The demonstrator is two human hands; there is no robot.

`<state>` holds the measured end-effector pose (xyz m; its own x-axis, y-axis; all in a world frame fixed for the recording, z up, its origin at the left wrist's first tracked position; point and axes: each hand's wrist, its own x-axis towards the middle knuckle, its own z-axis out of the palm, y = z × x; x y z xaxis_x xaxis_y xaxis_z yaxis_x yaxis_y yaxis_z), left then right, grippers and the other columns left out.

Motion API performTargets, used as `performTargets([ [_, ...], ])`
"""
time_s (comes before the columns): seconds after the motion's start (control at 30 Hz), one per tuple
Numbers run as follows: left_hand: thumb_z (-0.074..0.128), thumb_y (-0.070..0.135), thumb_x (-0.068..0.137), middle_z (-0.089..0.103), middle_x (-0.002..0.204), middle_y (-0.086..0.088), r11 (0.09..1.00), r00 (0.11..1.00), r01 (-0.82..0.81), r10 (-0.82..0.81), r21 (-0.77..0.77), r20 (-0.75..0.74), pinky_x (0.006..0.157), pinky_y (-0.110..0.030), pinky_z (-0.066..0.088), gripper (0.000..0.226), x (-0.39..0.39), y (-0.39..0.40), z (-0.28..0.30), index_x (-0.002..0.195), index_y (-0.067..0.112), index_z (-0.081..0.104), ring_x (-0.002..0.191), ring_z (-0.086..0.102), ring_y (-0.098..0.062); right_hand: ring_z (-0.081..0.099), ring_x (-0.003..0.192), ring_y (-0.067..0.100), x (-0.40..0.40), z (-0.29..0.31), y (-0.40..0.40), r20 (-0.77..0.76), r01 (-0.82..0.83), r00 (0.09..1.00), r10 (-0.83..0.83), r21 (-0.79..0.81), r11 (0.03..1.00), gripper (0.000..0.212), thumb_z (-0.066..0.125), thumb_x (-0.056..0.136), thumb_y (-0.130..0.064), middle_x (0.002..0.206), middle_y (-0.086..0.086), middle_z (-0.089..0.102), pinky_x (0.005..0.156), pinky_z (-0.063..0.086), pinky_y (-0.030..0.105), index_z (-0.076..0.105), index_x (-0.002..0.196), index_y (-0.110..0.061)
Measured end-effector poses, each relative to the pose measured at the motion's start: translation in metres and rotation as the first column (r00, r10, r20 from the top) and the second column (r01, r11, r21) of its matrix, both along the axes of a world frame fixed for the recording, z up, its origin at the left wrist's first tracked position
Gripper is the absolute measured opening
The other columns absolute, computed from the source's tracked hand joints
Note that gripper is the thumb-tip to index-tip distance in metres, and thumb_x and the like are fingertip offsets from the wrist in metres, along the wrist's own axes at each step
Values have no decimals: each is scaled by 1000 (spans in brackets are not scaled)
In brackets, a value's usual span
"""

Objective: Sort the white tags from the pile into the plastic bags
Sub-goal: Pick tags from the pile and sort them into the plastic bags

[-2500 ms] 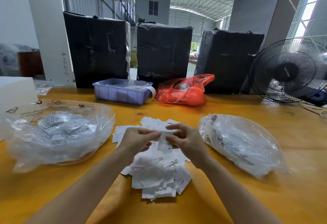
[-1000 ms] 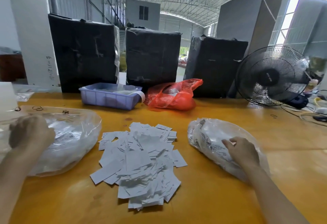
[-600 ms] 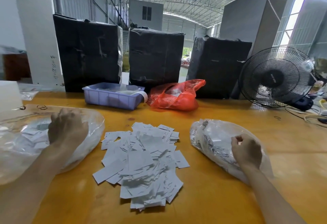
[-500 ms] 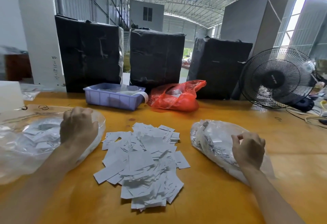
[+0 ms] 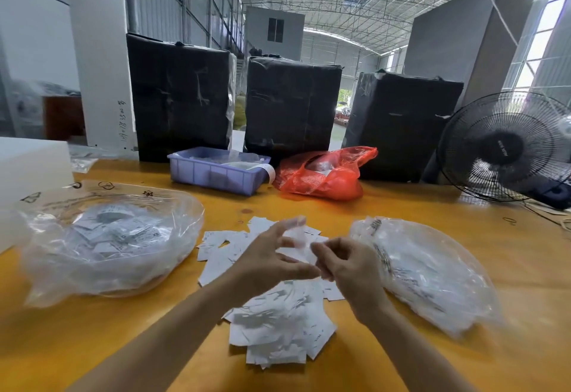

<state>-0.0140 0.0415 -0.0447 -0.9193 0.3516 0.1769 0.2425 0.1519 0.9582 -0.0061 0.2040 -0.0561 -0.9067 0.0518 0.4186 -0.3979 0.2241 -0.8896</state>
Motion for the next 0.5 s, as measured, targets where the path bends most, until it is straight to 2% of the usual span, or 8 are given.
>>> performTargets([
  [0.07, 84, 11, 65, 66, 110, -12, 994, 996, 40, -48, 104, 80, 72, -29, 56, 71, -1, -4, 2, 128, 24, 52, 83, 71, -20, 44, 42, 11, 2, -2, -5, 49, -61, 997, 63, -32, 998, 27, 69, 84, -13, 46, 2, 52, 46, 37, 22, 61, 71, 9],
  [0.17, 78, 30, 63, 68, 109, -17, 948, 955, -2, -93, 319, 281, 65, -26, 55, 66, -6, -10, 5, 122, 15, 53, 84, 72, -27, 44, 43, 11, 5, -3, -5, 96, -91, 991, 93, -19, 996, 27, 69, 84, -12, 49, 3, 54, 46, 37, 22, 61, 74, 11],
  [0.23, 77, 30, 64, 70, 99, -15, 947, 940, -92, -20, 309, 341, 61, -24, 55, 60, -8, -11, 4, 116, 7, 56, 78, 72, -25, 45, 44, 11, 4, -5, -6, 129, -104, 986, 105, -15, 994, 25, 68, 84, -13, 50, 3, 55, 47, 38, 23, 61, 75, 10],
  [0.37, 72, -4, 76, 66, 76, -11, 957, 920, -168, 67, 236, 385, 59, -21, 53, 33, -10, -15, -4, 106, 5, 63, 65, 67, -17, 40, 40, 9, 3, -11, -12, 157, -80, 985, 73, 38, 996, 28, 68, 86, -16, 47, 1, 49, 45, 34, 22, 59, 74, 9],
  [0.5, 70, -7, 77, 65, 68, -6, 960, 919, -195, 107, 199, 380, 55, -18, 52, 21, -12, -17, -6, 94, 5, 67, 59, 64, -14, 37, 36, 7, 2, -15, -13, 190, -64, 980, 58, 25, 998, 27, 68, 86, -17, 45, -1, 49, 42, 30, 19, 58, 76, 7],
])
